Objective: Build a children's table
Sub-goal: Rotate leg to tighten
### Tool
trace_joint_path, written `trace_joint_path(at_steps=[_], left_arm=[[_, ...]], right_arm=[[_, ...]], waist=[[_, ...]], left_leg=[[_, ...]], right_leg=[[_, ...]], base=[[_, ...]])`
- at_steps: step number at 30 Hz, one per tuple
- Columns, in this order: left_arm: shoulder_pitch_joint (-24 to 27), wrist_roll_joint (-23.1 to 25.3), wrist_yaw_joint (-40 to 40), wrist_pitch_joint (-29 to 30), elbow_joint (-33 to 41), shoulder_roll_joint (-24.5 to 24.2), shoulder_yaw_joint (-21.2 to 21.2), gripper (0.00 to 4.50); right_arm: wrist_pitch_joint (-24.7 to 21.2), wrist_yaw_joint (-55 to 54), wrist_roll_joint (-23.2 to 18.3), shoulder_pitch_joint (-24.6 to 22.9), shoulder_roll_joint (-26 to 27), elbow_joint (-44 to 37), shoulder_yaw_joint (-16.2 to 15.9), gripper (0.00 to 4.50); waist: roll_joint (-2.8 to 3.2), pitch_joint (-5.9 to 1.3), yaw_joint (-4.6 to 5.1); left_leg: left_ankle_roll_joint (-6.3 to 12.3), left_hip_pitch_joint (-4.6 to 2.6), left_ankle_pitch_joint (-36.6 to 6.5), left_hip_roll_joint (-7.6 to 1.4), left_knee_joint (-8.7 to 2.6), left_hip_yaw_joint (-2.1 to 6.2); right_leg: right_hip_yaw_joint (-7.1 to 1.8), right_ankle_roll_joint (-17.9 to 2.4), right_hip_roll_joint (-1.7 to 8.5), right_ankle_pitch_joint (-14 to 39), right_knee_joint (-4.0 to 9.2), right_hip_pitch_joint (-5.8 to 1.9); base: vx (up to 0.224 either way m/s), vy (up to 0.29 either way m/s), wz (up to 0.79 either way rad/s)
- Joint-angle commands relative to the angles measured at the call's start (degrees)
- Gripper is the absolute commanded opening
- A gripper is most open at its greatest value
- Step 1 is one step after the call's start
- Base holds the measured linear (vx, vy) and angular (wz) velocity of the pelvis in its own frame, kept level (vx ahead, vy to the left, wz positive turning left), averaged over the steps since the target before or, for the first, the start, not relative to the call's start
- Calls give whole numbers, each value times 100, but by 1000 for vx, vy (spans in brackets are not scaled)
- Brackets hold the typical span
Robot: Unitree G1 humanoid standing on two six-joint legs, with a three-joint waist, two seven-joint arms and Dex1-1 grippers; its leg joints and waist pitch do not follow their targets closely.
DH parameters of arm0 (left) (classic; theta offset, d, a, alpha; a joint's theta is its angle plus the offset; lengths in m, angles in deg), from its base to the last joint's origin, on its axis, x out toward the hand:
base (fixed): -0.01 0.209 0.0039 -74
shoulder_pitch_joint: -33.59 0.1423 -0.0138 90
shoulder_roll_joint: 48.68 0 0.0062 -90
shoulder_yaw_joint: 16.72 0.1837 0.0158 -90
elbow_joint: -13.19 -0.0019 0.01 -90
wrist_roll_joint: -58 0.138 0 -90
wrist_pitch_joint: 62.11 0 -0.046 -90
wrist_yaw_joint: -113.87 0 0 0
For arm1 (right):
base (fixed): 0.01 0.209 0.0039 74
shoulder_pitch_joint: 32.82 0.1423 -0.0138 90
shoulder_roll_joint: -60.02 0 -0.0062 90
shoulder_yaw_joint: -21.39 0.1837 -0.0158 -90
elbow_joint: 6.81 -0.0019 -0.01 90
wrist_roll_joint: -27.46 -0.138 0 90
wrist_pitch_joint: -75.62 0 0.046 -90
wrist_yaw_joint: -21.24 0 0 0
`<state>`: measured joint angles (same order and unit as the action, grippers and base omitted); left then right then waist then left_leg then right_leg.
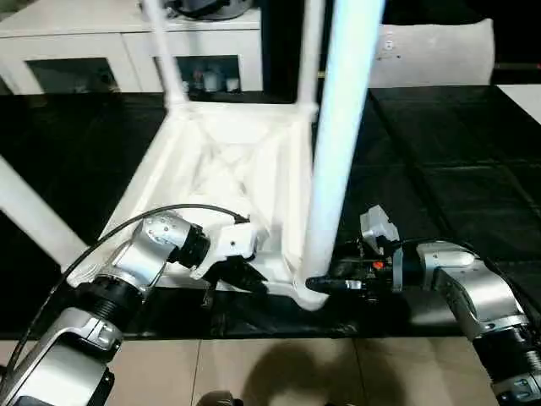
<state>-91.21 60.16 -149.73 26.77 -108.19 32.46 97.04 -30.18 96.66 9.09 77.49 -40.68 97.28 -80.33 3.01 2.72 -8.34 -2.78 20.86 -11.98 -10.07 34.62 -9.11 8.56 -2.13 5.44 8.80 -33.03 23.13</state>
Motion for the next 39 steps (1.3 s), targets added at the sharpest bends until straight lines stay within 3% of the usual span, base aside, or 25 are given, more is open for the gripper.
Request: trace_joint_path(at_steps=[1, 6, 12, 17, 19, 21, 23, 24, 25, 27, 29, 31, 35, 36, 39], left_arm=[[-100, 36, -331, -117, 9, 21, 260, 0], [-119, 85, -371, -230, -85, -23, 263, 0], [-140, 85, -245, -218, -188, 10, 206, 0], [-131, 21, 215, 198, -148, 202, 35, 0], [-183, 7, 725, 537, -174, 430, -143, 0], [-215, -60, 974, 733, -184, 587, -258, 0], [-228, -48, 1168, 845, -163, 691, -294, 0], [-236, -34, 1304, 916, -145, 760, -314, 0], [-236, -34, 1304, 916, -145, 760, -314, 0], [-310, -1, 2106, 1418, -100, 1216, -493, 0], [-330, 10, 2323, 1564, -85, 1330, -544, 0], [-416, 68, 3237, 1913, -144, 1756, -782, 0], [-437, 134, 3957, 2046, -158, 2072, -947, 0], [-425, 159, 4136, 2088, -120, 2176, -985, 0], [-364, 198, 4226, 2174, 34, 2311, -968, 0]], right_arm=[[-58, 46, -22, 113, -25, -37, -13, 275], [-211, 352, -118, 92, -118, -124, -130, 234], [-223, 386, -135, 79, -80, -142, -130, 210], [-277, -3, -194, -70, 134, -270, 12, 207], [-124, -628, -49, -145, 398, -211, 137, 207], [-78, -1053, 41, -158, 583, -128, 216, 206], [-49, -1377, 103, -174, 740, -82, 272, 205], [-27, -1597, 145, -186, 848, -53, 310, 204], [-27, -1597, 145, -186, 848, -53, 310, 204], [-52, -2765, 382, -248, 1444, -13, 455, 201], [-60, -3060, 461, -239, 1595, 10, 488, 200], [-151, -4241, 641, -27, 2190, 308, 734, 200], [-243, -5356, 810, 287, 2615, 704, 1010, 200], [-254, -5713, 924, 419, 2723, 858, 1084, 200], [-124, -6130, 1035, 635, 2898, 1056, 1304, 200]], waist=[[-85, -419, 39], [-112, -421, 30], [-101, -419, 17], [-105, -404, 21], [-109, -367, 44], [-118, -342, 102], [-140, -343, 125], [-135, -336, 216], [-137, -335, 246], [-131, -322, 339], [-154, -334, 388], [-123, -337, 442], [-97, -373, 549], [-112, -397, 581], [-92, -439, 588]], left_leg=[[443, -36, -606, -382, -398, 62], [439, -31, -587, -374, -394, 62], [424, -32, -601, -373, -393, 61], [364, -35, -679, -366, -396, 57], [285, -64, -877, -348, -415, 58], [156, -96, -1122, -303, -432, 69], [143, -110, -1157, -287, -429, 68], [108, -75, -1243, -285, -448, 94], [112, -81, -1277, -277, -442, 94], [108, -82, -1246, -268, -434, 86], [76, -53, -1229, -246, -426, 97], [141, -58, -1128, -229, -417, 86], [184, -19, -960, -232, -418, 100], [270, 23, -772, -215, -401, 93], [439, 52, -340, -250, -378, 93]], right_leg=[[-408, -759, 463, 1681, 355, -346], [-402, -710, 461, 1735, 361, -352], [-396, -700, 462, 1786, 368, -347], [-395, -662, 472, 1955, 400, -347], [-377, -521, 477, 2421, 472, -337], [-339, -321, 472, 2940, 549, -350], [-321, -223, 463, 3068, 585, -336], [-294, -151, 453, 3128, 594, -354], [-284, -121, 450, 3157, 612, -349], [-289, -164, 447, 3112, 622, -318], [-260, -127, 450, 3173, 620, -360], [-272, -147, 441, 3086, 633, -333], [-284, -305, 423, 2637, 579, -358], [-303, -410, 419, 2312, 532, -392], [-342, -658, 419, 1497, 410, -402]], base=[[0, 0, 0], [0, 0, 0], [0, 0, 0], [0, 0, 0], [0, 0, 0], [0, 0, 0], [0, 0, 0], [0, 0, 0], [0, 0, 0], [0, 0, 0], [0, 0, 0], [0, 0, 0], [0, 0, 0], [0, 0, 0], [0, 0, 0]])
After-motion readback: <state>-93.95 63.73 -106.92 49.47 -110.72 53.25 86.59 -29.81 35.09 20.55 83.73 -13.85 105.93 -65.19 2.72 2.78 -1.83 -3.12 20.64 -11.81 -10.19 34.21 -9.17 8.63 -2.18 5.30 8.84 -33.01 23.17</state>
